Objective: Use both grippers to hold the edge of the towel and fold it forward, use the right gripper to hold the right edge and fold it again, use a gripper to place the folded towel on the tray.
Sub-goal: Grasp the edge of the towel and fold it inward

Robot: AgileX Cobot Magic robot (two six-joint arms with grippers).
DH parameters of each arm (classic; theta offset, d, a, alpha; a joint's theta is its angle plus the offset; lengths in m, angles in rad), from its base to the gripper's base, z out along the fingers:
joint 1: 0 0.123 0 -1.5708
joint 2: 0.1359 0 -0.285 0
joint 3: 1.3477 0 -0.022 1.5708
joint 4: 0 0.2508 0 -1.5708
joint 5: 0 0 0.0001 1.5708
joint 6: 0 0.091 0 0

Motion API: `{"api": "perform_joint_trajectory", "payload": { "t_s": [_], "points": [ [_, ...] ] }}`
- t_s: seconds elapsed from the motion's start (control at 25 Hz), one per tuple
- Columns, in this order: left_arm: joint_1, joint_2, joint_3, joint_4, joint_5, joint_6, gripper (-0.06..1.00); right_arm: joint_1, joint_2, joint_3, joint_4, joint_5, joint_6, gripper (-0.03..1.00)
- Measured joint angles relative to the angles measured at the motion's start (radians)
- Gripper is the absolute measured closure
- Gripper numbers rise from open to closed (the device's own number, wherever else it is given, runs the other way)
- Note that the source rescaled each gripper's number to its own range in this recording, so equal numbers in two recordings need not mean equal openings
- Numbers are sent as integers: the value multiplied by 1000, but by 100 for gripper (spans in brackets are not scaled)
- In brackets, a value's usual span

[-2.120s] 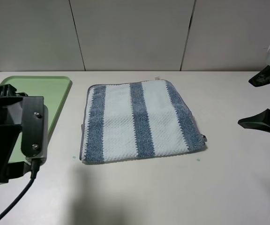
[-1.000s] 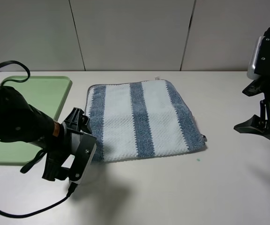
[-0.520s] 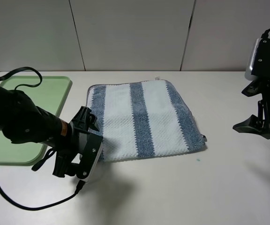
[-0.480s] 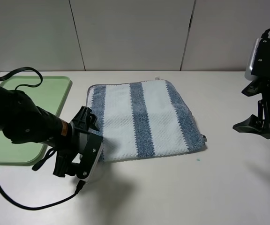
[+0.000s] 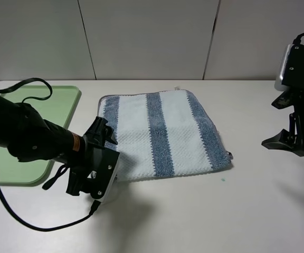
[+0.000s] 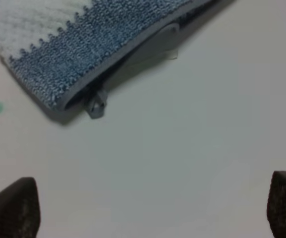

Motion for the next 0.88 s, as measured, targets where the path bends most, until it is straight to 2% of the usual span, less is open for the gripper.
{"api": "perform_joint_trajectory", "payload": {
  "t_s": [0.4,0.88],
  "points": [
    [0,6,0,-1,-1,0,20,0,0,0,0,0,0,-3],
    [0,20,9,-1,9,0,60,0,0,0,-1,-1,0,-3]
  ]
}}
